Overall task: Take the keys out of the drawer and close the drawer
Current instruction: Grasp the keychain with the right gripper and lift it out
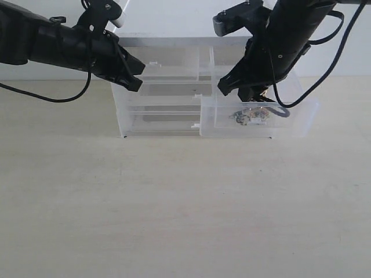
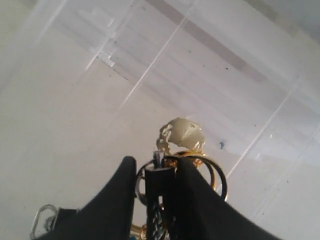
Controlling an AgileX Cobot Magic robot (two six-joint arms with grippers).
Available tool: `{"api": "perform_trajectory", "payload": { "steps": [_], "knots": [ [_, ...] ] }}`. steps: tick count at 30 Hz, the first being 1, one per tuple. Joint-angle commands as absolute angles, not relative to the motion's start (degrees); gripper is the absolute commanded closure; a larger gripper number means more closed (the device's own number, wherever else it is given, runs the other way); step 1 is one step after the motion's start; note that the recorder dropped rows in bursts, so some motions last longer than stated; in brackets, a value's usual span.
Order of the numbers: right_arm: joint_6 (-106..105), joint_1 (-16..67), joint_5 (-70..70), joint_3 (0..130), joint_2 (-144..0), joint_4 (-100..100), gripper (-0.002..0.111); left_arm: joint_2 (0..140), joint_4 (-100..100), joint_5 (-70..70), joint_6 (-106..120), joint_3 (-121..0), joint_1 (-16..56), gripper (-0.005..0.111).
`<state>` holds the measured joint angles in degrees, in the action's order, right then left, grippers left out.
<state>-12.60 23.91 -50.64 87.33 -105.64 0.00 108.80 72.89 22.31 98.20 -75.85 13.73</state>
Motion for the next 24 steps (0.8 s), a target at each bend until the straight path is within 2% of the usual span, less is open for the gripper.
{"api": "perform_trajectory", "payload": {
  "steps": [1, 16, 24],
  "knots": [
    [-11.9, 24.0, -49.2, 87.6, -103.9, -1.0, 0.108, 109.1, 76.5, 11.7, 98.2, -78.0, 13.2, 0.103],
    [-11.3, 24.0, -46.5, 87.6, -87.4, 0.0, 0.108, 109.1, 76.5, 11.7, 98.2, -78.0, 13.2, 0.103],
    [-15.0, 24.0, -51.7, 87.6, -82.7, 12.7, 0.108, 109.1, 76.5, 11.6, 98.2, -78.0, 13.2, 0.103]
  ]
}}
